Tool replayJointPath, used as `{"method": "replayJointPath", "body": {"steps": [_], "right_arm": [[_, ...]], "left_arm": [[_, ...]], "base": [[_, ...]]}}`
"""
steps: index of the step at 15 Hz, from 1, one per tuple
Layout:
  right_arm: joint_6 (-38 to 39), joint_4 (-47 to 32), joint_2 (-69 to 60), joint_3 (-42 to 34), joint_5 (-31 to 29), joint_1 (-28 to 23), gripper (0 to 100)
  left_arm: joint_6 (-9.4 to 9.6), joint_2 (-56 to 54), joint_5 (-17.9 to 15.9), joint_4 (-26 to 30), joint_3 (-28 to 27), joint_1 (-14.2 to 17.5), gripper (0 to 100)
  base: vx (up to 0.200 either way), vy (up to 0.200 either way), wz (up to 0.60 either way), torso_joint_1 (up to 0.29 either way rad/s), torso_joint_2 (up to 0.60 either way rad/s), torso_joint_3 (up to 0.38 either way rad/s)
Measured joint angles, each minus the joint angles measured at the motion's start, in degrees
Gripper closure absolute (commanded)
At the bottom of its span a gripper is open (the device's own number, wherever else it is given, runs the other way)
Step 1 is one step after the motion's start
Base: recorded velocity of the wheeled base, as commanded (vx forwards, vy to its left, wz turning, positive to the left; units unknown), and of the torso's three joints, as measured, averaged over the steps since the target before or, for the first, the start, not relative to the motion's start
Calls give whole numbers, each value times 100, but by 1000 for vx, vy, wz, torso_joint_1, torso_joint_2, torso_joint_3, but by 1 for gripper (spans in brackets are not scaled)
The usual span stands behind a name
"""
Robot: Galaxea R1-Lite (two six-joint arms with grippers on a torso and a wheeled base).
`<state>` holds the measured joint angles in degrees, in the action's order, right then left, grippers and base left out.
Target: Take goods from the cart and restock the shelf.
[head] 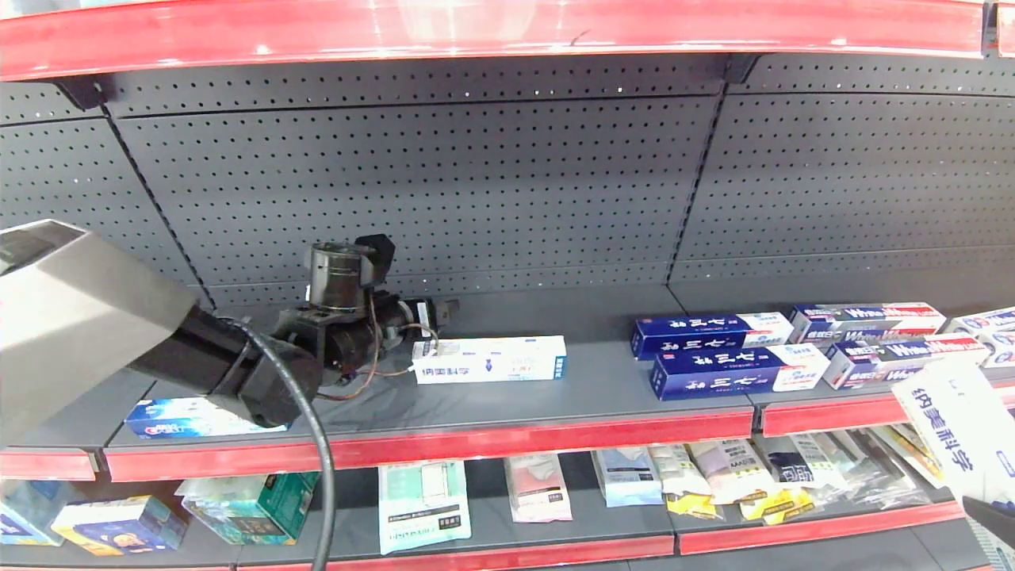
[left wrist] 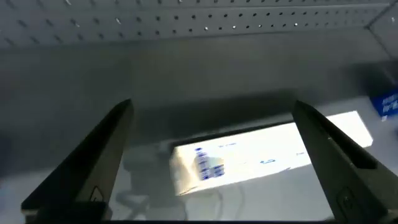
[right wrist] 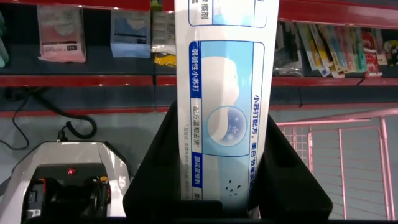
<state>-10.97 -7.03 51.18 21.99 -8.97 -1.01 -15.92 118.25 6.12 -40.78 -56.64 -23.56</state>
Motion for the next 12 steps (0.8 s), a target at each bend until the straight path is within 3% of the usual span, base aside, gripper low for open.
{"method": "replayJointPath", "body": {"steps": [3,5,12], "right_arm": [[-5,1,0,-11,0,24,100],[-5,0,-5,-24,0,24,100],[-9,0,-112,-163,6,28,100]], "left_arm": [[-450,217,430,686,-681,-278,0],[-655,416,740,1108,-1134,-461,0],[-772,1108,789,1440,-2087,-625,0]], "base": [[0,0,0,0,0,0],[0,0,0,0,0,0],[0,0,0,0,0,0]]}}
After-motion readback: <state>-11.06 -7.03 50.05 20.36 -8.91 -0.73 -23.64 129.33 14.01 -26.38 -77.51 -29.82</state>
